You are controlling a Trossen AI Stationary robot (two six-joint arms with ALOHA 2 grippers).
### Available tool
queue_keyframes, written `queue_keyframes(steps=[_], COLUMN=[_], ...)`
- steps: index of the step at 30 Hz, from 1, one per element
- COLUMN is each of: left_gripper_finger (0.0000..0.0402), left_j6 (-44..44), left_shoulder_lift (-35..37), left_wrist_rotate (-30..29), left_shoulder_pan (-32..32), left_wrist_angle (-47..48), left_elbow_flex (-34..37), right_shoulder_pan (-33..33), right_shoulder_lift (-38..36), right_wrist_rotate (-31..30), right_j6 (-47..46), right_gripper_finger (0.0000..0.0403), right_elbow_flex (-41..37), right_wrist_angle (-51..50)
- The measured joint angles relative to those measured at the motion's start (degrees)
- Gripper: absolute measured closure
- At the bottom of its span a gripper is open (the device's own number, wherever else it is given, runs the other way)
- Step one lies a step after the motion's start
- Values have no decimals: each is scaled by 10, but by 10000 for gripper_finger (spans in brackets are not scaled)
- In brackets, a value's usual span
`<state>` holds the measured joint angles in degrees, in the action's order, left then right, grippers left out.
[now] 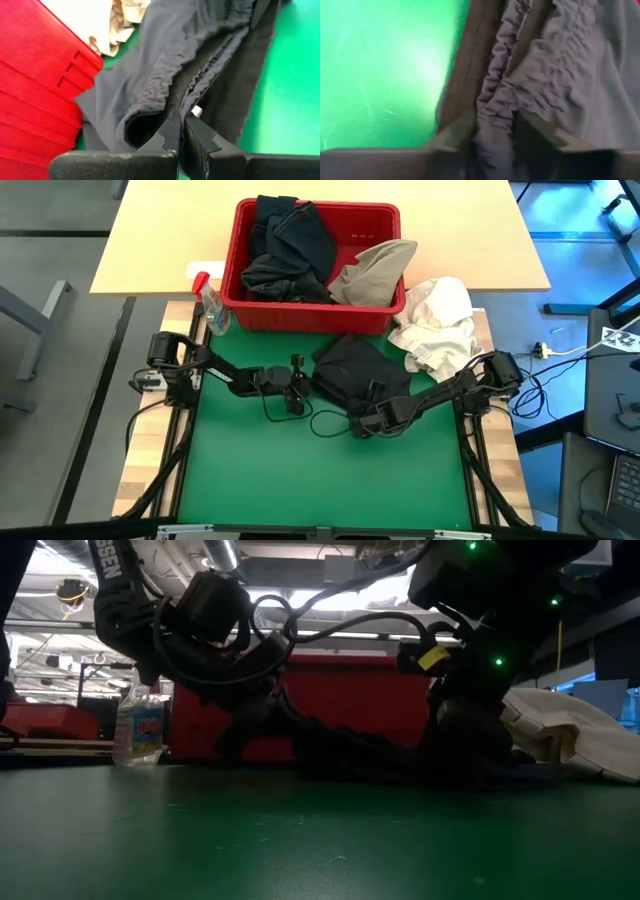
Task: Fold Laundry from Bin
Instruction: Fold the black shorts
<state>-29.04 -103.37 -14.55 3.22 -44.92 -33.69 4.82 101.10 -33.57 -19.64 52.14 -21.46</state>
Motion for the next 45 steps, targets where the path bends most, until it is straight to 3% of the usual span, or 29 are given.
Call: queue_keyframes(steps=[3, 5, 15, 26, 39, 45], left_gripper_finger=[396, 396, 396, 396, 396, 396], left_j6=[0, 0, 0, -31, -76, -105], left_shoulder_lift=[0, 0, 3, 27, -27, -33], left_wrist_rotate=[0, 0, -6, -42, 103, 132], left_shoulder_pan=[0, 0, -4, -4, 115, 139], left_wrist_angle=[-1, -1, 0, 6, 10, 32], left_elbow_flex=[0, 0, -10, -83, -183, -278], right_shoulder_pan=[0, 0, 0, 0, -33, -69], right_shoulder_lift=[0, 0, -25, -146, -191, -204], right_wrist_rotate=[-16, -19, 13, 9, -115, -182], right_j6=[0, 1, 0, -12, -57, -60], right_gripper_finger=[361, 389, 392, 398, 394, 398], right_elbow_flex=[0, 0, 19, 79, 84, 149], right_wrist_angle=[2, 2, -37, -224, -361, -463])
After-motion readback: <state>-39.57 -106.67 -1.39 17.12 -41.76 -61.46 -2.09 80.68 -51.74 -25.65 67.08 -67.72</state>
